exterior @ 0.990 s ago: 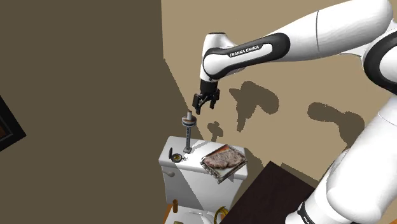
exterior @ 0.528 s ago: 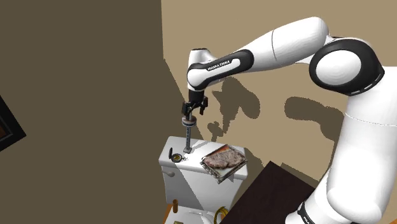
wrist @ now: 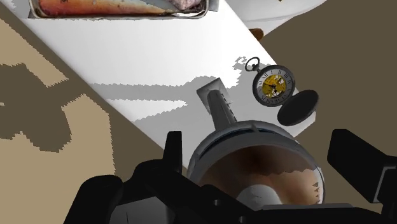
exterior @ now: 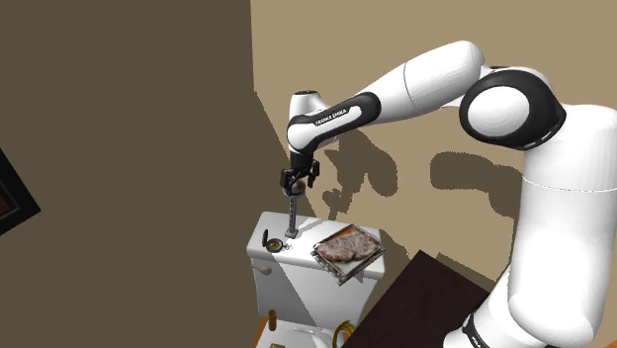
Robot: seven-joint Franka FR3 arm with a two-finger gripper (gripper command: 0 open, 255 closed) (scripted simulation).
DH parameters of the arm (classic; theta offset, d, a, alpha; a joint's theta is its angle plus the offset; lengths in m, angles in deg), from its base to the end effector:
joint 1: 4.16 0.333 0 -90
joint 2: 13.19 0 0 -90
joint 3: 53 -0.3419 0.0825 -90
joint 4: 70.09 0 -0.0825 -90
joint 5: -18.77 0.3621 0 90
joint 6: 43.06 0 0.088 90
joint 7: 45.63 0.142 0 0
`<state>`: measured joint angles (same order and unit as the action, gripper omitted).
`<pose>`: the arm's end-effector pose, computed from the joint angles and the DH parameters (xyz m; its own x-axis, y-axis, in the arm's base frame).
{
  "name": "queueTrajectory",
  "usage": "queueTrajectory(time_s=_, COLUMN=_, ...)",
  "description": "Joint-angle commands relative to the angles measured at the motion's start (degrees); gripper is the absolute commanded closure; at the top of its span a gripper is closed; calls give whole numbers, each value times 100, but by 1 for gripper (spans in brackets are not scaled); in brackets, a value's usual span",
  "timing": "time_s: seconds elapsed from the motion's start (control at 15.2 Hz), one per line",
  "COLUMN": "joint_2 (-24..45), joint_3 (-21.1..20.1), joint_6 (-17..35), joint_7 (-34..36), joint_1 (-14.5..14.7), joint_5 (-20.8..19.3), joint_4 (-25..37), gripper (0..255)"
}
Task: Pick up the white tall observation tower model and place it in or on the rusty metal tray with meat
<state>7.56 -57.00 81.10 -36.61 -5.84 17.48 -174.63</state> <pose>0.6263 0.0209 0.3384 0.9939 -0.1081 -0.0195 -0.1082 -0.9941 -0.0033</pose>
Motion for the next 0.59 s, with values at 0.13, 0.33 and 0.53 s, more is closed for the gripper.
queueTrajectory(time_s=0.13, joint_2=75, joint_3=2, joint_6=98, joint_7=7, joint_1=5, joint_5=-6, joint_4=-21, gripper=0)
queueTrajectory(time_s=0.33, joint_2=75, joint_3=2, joint_6=98, joint_7=7, joint_1=5, joint_5=-6, joint_4=-21, gripper=0)
queueTrajectory(time_s=0.53, joint_2=75, joint_3=2, joint_6=96, joint_7=7, joint_1=4, joint_5=-6, joint_4=-20, gripper=255)
